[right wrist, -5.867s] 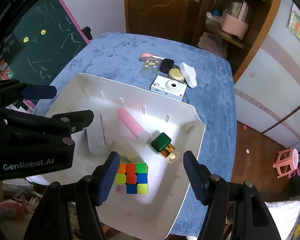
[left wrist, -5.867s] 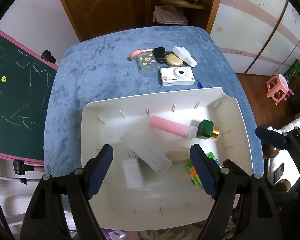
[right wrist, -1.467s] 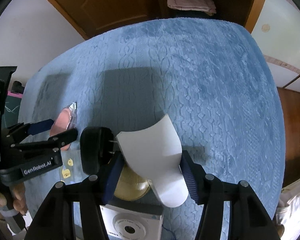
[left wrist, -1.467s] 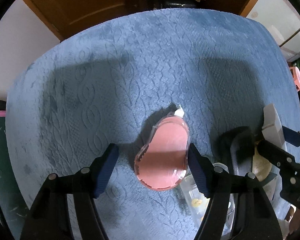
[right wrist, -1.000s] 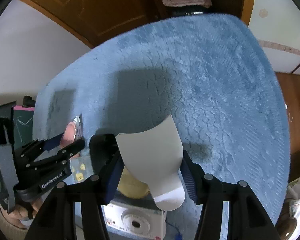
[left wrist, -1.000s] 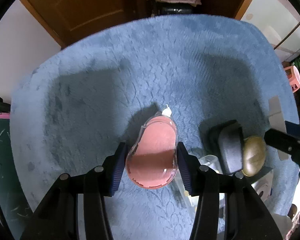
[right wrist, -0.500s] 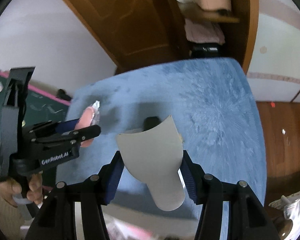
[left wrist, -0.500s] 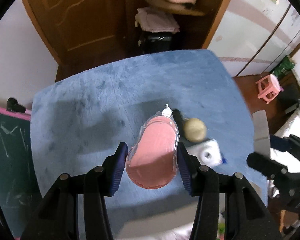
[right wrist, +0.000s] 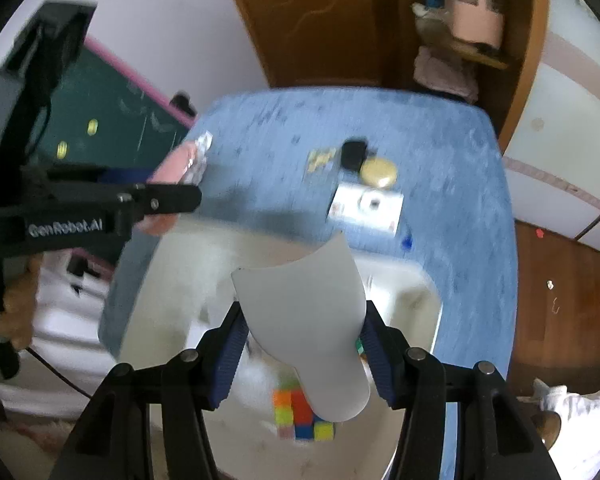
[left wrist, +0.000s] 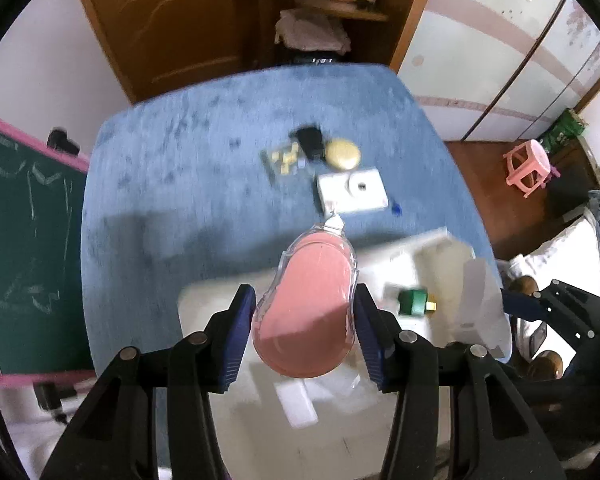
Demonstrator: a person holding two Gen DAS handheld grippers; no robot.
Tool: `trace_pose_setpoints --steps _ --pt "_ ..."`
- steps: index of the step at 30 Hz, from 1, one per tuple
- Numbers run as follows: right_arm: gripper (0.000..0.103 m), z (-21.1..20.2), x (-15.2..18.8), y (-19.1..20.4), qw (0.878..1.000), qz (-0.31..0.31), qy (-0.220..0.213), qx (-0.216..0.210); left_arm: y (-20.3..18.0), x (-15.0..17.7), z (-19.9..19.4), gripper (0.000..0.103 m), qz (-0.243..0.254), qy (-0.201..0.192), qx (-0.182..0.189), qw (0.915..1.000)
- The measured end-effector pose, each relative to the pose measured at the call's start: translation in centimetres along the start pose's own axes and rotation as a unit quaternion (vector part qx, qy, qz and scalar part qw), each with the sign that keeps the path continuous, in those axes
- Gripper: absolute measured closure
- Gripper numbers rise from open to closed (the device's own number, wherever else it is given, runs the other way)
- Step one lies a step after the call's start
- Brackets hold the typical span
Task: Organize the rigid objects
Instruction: 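Carry the pink case into the tray with the left tool while the right tool drops the white piece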
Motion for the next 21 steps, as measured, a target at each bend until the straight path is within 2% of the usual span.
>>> trace_pose_setpoints --steps 3,6,9,15,21 --pt "0.047 1.2 2.3 0.5 1.000 -0.009 0.024 0.013 -0.5 2.3 0.7 0.050 -0.005 0.016 -0.016 0.9997" --pt "0.047 1.8 4.0 1.3 0.999 -0.023 0.038 0.030 -1.0 4.3 1.6 0.050 -0.018 0.034 -0.017 0.9991" --pt "0.047 2.0 4.9 2.0 0.997 -0.040 0.042 0.042 -1.6 5.8 1.6 0.050 -0.013 0.031 -0.037 0.9987" --pt "0.046 1.8 5.8 1.9 0.995 -0.052 0.045 0.071 -2.2 7.3 1.8 0.050 -0.018 0.028 -0.053 0.9980" --pt "0.046 2.1 6.5 2.0 0.994 -0.054 0.059 0.072 -2.3 8.0 1.7 0.049 -0.022 0.029 -0.063 0.9973"
Point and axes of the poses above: each gripper's, at about its wrist camera, not at the fingertips, and z roughly the way its jaws point, y to its left, x to its underside, the point moved 3 cm from there along z, roughly the way its jaws point, and after that the axes turned 7 degrees about -x, right-handed, at the moved point
